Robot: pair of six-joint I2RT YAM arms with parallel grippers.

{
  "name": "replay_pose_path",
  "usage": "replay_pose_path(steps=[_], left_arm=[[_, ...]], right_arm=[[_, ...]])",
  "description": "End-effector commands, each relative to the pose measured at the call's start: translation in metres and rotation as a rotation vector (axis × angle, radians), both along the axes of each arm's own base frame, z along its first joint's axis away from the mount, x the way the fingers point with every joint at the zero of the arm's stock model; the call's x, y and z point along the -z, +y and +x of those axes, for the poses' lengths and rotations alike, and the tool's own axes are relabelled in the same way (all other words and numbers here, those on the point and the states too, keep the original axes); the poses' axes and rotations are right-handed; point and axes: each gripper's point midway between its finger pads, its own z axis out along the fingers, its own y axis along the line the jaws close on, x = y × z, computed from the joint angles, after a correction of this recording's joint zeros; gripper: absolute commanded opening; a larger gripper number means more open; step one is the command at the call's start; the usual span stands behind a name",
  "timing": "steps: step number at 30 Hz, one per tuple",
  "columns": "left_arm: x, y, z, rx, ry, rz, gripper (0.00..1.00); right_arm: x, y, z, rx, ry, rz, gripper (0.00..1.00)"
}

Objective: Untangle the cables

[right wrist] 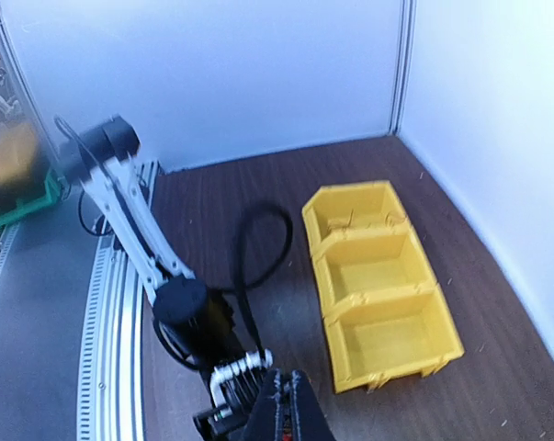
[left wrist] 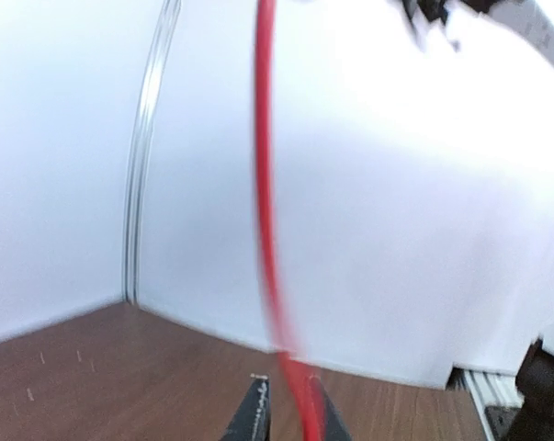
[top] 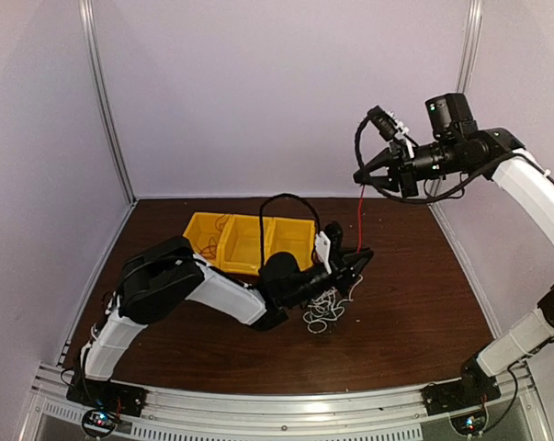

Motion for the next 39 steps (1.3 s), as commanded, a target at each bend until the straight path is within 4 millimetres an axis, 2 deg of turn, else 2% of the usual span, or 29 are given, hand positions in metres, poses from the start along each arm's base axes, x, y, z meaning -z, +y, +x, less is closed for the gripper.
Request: replay_pose_path(steps=[1, 6, 12, 14, 16, 19, 22, 25, 27, 30, 35, 39], left_arm=[[0.170, -0.003, -0.003, 0.007, 0.191, 0.433, 0.16], [0.176, 0.000, -0.004, 0.002, 0.191, 0.453, 0.19], [0.185, 0.006, -0.005, -0.006, 0.207, 0.473, 0.19], [0.185, 0.009, -0.006, -0.008, 0.209, 0.475, 0.25], [0.180, 0.013, -0.008, -0.009, 0.206, 0.466, 0.34], [0.165, 0.022, -0.009, -0.019, 0.190, 0.436, 0.42], [0.142, 0.028, -0.014, -0.012, 0.163, 0.386, 0.48], [0.102, 0.041, -0.026, 0.017, 0.125, 0.289, 0.52], [0.075, 0.052, -0.038, 0.052, 0.107, 0.225, 0.54], [0.036, 0.070, -0.049, 0.060, 0.102, 0.137, 0.55], [0.011, 0.084, -0.056, 0.074, 0.123, 0.125, 0.56], [0.011, 0.081, -0.056, 0.078, 0.152, 0.160, 0.57]], right_arm=[[-0.098, -0.003, -0.033, -0.117, -0.215, 0.226, 0.00], [-0.106, -0.006, -0.039, -0.121, -0.226, 0.241, 0.00], [-0.142, -0.022, -0.049, -0.115, -0.299, 0.286, 0.00], [-0.151, -0.027, -0.051, -0.117, -0.313, 0.301, 0.00], [-0.153, -0.029, -0.050, -0.111, -0.318, 0.303, 0.00], [-0.159, -0.032, -0.052, -0.112, -0.331, 0.309, 0.00], [-0.161, -0.036, -0.049, -0.082, -0.360, 0.297, 0.00], [-0.145, -0.038, -0.032, -0.008, -0.351, 0.255, 0.00], [-0.118, -0.039, -0.014, 0.054, -0.307, 0.220, 0.00], [-0.083, -0.041, 0.001, 0.113, -0.265, 0.183, 0.00], [-0.043, -0.042, 0.003, 0.133, -0.217, 0.160, 0.00], [-0.025, -0.042, 0.003, 0.146, -0.187, 0.153, 0.00]])
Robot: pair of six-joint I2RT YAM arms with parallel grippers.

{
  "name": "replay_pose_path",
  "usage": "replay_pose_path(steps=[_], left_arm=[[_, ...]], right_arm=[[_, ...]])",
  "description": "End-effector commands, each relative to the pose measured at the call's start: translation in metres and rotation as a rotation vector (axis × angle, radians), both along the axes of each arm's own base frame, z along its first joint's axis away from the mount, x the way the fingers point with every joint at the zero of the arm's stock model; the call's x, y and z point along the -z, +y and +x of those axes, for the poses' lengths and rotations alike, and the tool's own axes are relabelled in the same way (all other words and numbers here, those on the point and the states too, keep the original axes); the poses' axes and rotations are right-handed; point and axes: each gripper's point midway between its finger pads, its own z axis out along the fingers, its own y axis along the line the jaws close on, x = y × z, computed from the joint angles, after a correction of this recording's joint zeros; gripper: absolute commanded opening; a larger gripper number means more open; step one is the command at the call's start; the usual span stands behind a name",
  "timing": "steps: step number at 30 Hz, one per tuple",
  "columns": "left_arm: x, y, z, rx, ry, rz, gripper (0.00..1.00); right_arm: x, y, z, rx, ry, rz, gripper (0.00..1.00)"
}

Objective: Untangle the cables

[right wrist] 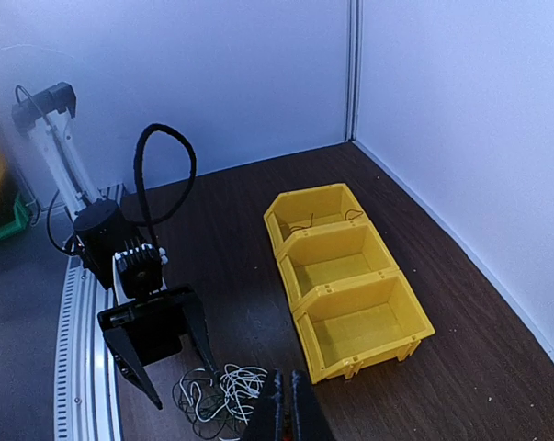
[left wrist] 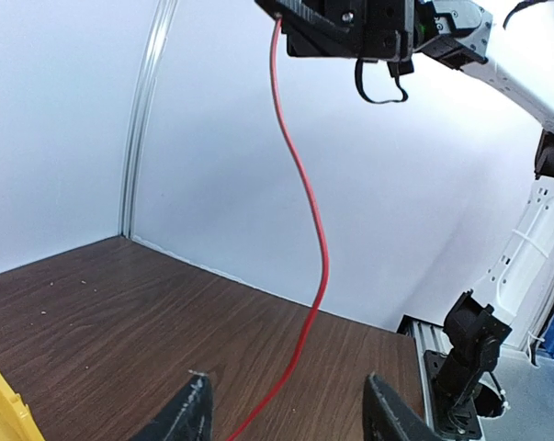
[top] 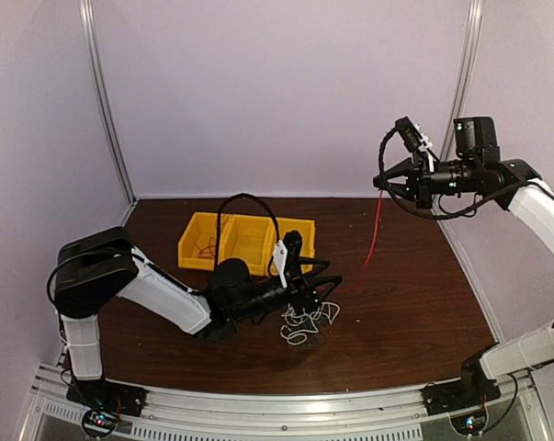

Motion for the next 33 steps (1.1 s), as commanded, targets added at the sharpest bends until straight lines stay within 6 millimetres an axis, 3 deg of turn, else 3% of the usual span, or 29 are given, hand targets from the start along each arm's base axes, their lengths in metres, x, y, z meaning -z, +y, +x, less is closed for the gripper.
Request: replay_pose_path(steps=[1, 7, 12, 19, 28, 33], left_arm=[[-0.004, -0.001, -0.005, 0.026, 0.028, 0.006, 0.57], [-0.027, -0.010, -0.005, 0.045, 0.000, -0.049, 0.58], [-0.035, -0.039, -0.008, 0.118, -0.024, -0.048, 0.58], [-0.019, -0.080, -0.001, 0.118, 0.027, 0.082, 0.48], [-0.010, -0.073, -0.002, 0.107, 0.057, 0.088, 0.43], [-0.010, -0.069, -0.001, 0.090, 0.051, 0.092, 0.28]], right_arm=[[-0.009, -0.005, -0.003, 0.036, -0.072, 0.024, 0.00], [-0.001, -0.003, -0.005, 0.030, -0.027, 0.055, 0.00], [0.006, -0.001, -0.004, 0.031, 0.003, 0.073, 0.00], [-0.001, -0.001, -0.010, 0.020, -0.011, 0.083, 0.00], [-0.003, -0.002, -0.011, 0.023, -0.023, 0.080, 0.00], [-0.002, -0.002, -0.009, 0.027, -0.023, 0.079, 0.00]])
